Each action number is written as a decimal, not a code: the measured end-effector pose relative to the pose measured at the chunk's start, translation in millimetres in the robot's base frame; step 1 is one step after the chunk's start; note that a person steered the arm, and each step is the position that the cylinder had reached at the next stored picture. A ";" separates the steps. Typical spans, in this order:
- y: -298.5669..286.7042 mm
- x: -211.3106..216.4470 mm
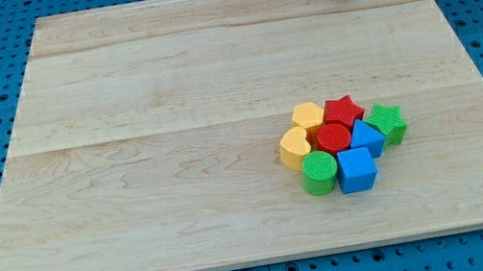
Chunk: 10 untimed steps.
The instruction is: Point your arm towards the yellow hexagon
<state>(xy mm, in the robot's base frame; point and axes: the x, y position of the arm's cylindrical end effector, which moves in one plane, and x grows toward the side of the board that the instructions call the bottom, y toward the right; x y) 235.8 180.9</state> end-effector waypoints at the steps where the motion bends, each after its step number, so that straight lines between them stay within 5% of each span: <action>1: 0.0 0.0; 4: 9.7 0.9; 6: 19.7 62.9; 10: 3.7 64.5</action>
<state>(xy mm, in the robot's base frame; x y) 300.3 184.6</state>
